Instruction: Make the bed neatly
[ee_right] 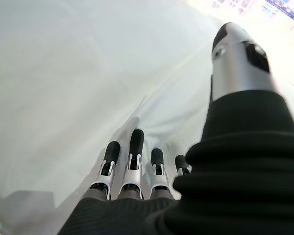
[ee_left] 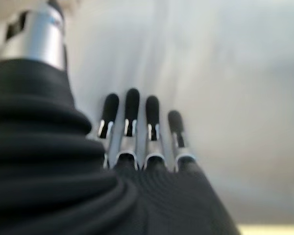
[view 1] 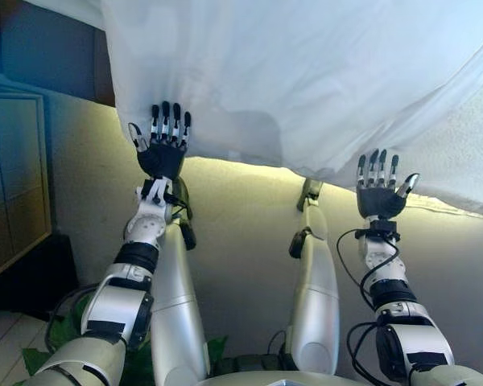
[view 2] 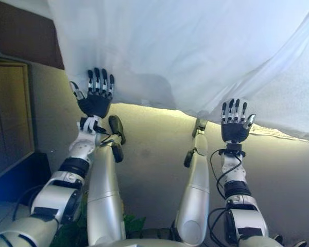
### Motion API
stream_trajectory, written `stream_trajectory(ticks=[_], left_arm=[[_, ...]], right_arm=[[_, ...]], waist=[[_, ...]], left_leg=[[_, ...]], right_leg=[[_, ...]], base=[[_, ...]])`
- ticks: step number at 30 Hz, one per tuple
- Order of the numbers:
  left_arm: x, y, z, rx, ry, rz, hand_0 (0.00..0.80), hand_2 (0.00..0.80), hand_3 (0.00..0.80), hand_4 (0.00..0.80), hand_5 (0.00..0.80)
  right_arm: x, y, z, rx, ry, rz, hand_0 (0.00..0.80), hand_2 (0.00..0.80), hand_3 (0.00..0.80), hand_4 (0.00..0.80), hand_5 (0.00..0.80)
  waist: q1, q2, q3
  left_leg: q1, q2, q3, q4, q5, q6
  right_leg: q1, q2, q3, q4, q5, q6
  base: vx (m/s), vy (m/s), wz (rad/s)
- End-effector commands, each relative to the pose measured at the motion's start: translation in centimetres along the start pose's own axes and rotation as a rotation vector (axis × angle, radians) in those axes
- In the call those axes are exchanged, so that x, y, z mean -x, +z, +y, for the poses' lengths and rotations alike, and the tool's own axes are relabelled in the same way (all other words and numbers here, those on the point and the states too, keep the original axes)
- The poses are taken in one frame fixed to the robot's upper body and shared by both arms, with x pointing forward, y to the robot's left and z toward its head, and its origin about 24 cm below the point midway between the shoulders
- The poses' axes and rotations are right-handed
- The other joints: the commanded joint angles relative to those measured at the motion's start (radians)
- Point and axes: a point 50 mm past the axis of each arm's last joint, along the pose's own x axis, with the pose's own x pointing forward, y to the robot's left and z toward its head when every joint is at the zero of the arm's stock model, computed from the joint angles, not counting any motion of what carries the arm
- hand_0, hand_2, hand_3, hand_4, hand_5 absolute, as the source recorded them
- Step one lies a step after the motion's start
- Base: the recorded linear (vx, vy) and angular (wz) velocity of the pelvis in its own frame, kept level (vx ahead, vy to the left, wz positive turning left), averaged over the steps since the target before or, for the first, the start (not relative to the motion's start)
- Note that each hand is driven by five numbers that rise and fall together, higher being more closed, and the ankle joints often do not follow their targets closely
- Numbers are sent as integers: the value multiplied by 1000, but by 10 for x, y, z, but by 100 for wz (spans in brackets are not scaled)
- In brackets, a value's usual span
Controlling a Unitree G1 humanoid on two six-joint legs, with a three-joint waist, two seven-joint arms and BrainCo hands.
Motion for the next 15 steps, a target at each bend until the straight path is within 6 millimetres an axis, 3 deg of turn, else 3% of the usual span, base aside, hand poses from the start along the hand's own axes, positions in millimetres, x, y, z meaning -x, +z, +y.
stream_trajectory(ticks=[1, 4, 7, 11, 13, 15], left_arm=[[11, 33, 32, -120, 327, -27, 0, 0, 0, 0, 0], [23, 49, 47, -72, 358, -55, 0, 0, 0, 0, 0], [35, 56, 58, -75, 350, -60, 0, 0, 0, 0, 0], [38, 57, 59, -62, 291, -73, 0, 0, 0, 0, 0], [39, 52, 56, -57, 256, -72, 0, 0, 0, 0, 0], [39, 47, 52, -51, 214, -81, 0, 0, 0, 0, 0]], right_arm=[[0, 32, 5, 47, 15, -46, 0, 0, 0, 0, 0], [0, 47, 0, 110, -71, -88, 0, 0, 0, 0, 0], [13, 71, -25, 229, -349, -132, 0, 0, 0, 0, 0], [34, 117, -50, 157, -694, -298, 0, 0, 0, 0, 0], [40, 130, -51, 153, -728, -350, 0, 0, 0, 0, 0], [44, 131, -50, 171, -689, -364, 0, 0, 0, 0, 0]], waist=[[19, 25, 21], [13, 22, 21], [16, 24, 21], [31, 47, 21], [35, 66, 21], [37, 76, 21]], left_leg=[[0, -29, -10, -160, 156, -50], [-9, -21, -2, -160, 169, -49], [-2, -19, -4, -153, 158, -53], [4, -9, 8, -186, 182, -41], [19, -8, 11, -197, 179, -35], [32, -14, 12, -200, 172, -30]], right_leg=[[-20, 17, 36, 202, -106, -6], [-36, 19, 35, 206, -96, -12], [-36, 18, 35, 216, -101, -11], [-45, -9, 11, 196, -73, -14], [-45, -16, 12, 202, -72, -15], [-36, -19, 15, 200, -73, -17]], base=[[10, 40, -23], [-12, 34, -37], [-6, -1, -21], [-14, -33, 5], [-22, -8, 11], [4, -9, 6]])
